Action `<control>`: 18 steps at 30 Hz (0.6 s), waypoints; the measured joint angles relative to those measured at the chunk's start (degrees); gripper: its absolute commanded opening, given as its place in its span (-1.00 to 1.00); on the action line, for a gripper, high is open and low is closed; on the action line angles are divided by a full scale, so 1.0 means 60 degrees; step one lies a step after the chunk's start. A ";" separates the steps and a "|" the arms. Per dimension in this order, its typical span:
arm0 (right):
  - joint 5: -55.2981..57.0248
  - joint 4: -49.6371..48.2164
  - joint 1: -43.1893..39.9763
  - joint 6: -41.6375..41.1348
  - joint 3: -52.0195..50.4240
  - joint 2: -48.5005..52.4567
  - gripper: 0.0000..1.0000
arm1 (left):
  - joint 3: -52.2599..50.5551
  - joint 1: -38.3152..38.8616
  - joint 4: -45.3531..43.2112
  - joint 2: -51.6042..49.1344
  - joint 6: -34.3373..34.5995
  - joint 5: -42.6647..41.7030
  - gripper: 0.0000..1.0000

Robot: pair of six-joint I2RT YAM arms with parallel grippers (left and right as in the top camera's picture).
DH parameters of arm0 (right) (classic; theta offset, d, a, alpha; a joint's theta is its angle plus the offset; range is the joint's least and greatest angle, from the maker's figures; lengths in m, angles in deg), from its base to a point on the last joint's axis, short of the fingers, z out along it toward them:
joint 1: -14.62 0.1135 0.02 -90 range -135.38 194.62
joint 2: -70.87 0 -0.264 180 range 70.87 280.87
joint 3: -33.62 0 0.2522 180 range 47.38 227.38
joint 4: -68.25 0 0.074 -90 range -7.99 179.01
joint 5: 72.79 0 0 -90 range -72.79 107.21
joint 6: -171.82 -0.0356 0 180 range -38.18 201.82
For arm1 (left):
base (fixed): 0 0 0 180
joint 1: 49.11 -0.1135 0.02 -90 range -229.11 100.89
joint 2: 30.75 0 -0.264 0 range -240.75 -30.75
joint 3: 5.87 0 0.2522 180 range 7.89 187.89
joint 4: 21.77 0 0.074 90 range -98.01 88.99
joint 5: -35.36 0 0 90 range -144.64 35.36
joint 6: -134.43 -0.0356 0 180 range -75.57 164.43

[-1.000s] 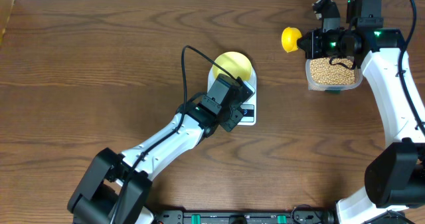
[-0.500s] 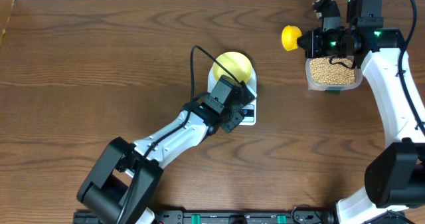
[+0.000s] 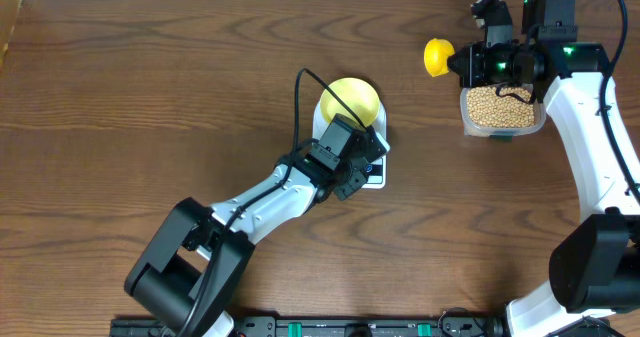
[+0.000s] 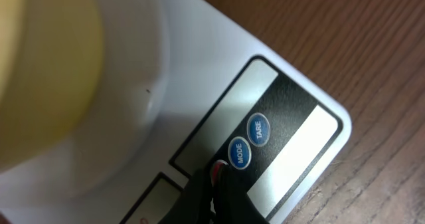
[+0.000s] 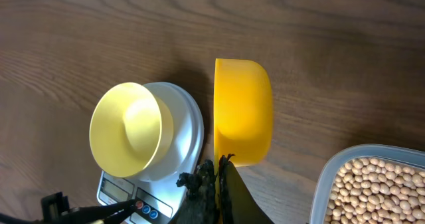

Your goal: Scoop item into bowl and weigh 50g on scale

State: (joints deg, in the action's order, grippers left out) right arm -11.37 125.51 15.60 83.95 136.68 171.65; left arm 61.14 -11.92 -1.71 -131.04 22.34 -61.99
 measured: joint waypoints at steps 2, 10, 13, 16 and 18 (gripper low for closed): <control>0.0000 0.0000 0.0000 0.0004 0.0000 0.0000 -0.98 | 0.0000 0.0000 -0.0015 -0.0117 -0.0051 -0.0029 -0.85; 0.0000 0.0000 0.0000 0.0004 0.0000 0.0000 -0.98 | 0.0000 0.0000 -0.0175 -0.0215 -0.0076 -0.0197 -0.85; 0.0000 0.0000 0.0000 0.0004 0.0000 0.0000 -0.98 | 0.0000 0.0000 -0.0182 -0.0219 -0.0076 -0.0222 -0.85; 0.0000 0.0000 0.0000 0.0004 0.0000 0.0000 -0.98 | 0.0000 0.0000 -0.0186 -0.0219 -0.0076 -0.0222 -0.85; 0.0000 0.0000 0.0000 0.0004 0.0000 0.0000 -0.98 | 0.0000 0.0000 -0.0197 -0.0219 -0.0080 -0.0222 -0.85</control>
State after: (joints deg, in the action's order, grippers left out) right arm -11.37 125.51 15.60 83.97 136.68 171.65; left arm 61.14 -11.92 -2.89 -132.35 21.86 -63.32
